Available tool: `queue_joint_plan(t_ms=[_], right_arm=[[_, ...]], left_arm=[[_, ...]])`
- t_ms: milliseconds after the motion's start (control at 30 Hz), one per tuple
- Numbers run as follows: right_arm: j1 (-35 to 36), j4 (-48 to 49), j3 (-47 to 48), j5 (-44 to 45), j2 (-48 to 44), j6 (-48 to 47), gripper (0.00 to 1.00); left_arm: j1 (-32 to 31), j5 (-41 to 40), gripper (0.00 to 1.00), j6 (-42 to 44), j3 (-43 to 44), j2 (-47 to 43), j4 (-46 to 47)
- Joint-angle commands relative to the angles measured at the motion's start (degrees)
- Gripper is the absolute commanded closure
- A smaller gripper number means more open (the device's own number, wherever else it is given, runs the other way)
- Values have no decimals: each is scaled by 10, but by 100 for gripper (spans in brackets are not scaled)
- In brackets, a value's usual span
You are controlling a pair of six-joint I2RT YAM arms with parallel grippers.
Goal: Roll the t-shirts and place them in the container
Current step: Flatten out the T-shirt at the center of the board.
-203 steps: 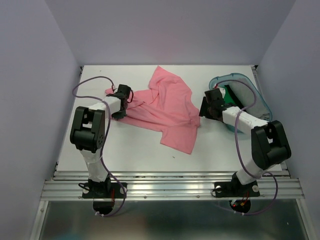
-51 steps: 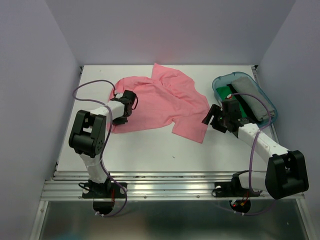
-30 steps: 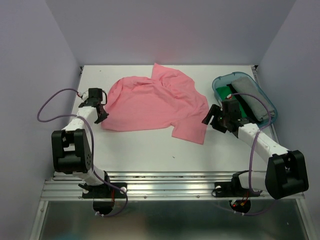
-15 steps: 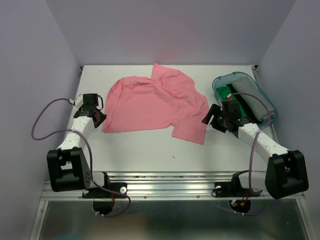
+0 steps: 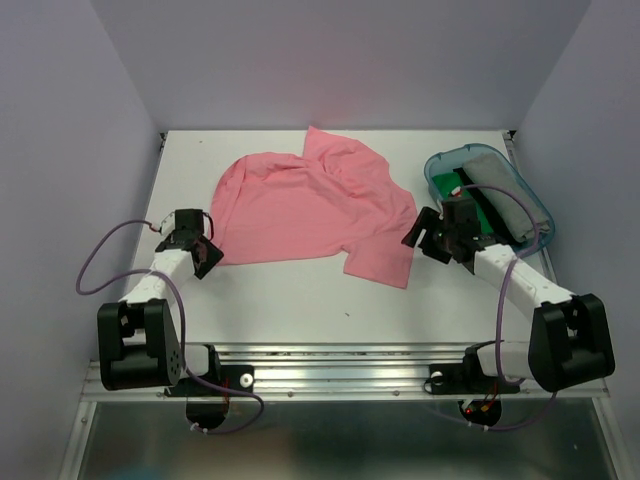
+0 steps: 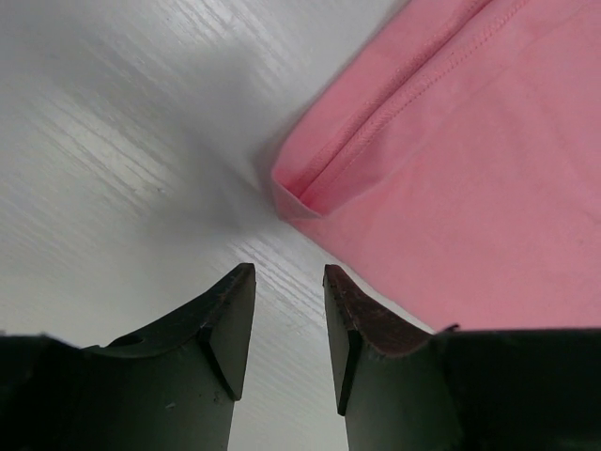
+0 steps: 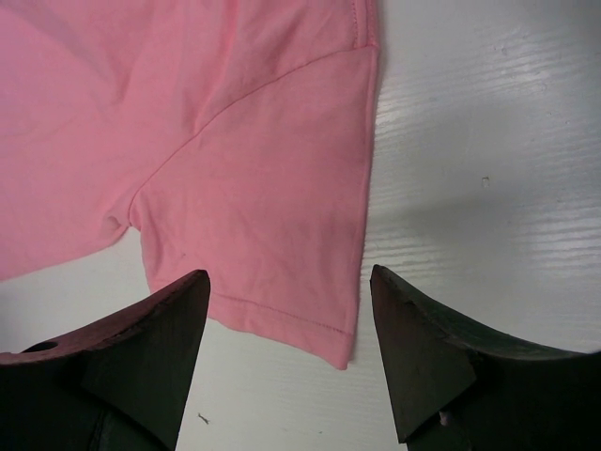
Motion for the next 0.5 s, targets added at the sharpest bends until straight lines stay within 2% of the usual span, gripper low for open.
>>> queue_joint_plan(t_ms=[0, 467], right_arm=[[-1, 30, 16, -12, 7, -5, 25], [-1, 25, 22, -9, 7, -6, 25]], left_arm=[[-4, -1, 53, 17, 0, 1, 29], [-3, -35, 50, 12, 18, 61, 60]])
